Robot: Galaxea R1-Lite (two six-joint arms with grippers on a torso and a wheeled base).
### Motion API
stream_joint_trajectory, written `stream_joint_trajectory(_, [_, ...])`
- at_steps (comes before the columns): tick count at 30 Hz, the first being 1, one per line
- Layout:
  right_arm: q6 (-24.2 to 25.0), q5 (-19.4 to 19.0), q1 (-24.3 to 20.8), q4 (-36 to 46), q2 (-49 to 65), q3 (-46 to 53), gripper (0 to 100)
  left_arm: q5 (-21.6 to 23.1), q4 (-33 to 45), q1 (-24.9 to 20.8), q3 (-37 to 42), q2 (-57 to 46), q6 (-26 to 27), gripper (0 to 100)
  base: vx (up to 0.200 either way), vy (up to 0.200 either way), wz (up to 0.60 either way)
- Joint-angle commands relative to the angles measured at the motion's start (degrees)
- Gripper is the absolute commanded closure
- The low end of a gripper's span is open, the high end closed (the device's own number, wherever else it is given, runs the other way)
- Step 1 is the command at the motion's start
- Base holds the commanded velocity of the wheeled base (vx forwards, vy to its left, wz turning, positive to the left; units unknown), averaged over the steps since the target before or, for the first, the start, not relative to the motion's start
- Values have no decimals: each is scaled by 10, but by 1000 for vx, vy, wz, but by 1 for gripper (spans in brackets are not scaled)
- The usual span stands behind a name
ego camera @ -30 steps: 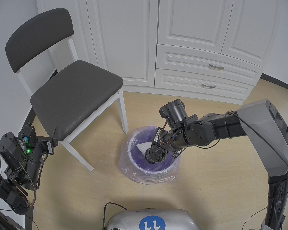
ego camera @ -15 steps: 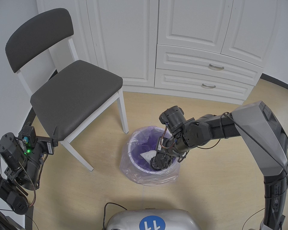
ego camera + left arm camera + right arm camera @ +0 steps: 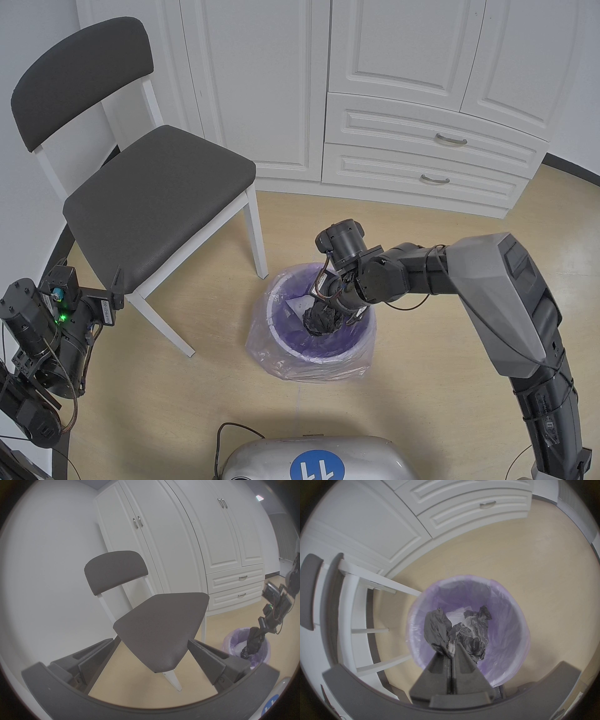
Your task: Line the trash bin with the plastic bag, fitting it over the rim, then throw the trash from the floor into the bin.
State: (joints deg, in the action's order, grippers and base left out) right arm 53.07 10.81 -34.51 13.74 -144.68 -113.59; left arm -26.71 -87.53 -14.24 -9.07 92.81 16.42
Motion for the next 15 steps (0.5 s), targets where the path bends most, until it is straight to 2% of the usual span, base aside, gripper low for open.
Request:
stream_joint_trajectory(1, [-33,6,9,26,-33,-10,100,0,0,0,-1,15,-1,0,0,0,0])
stream_joint_trajectory(5, [-78,9,14,107,-11,-10,100,0,0,-2,0,17,-1,0,0,0,0])
stream_joint_trajectory(11, [-76,11,9,105,-19,-10,100,-1,-2,-4,2,19,-1,0,0,0,0])
stream_joint_trajectory(12, [-74,10,4,49,-39,-10,100,-1,-2,-4,4,21,-1,0,0,0,0])
stream_joint_trajectory(15, [-56,21,-2,-14,-61,-10,100,-1,-2,-4,3,26,-1,0,0,0,0])
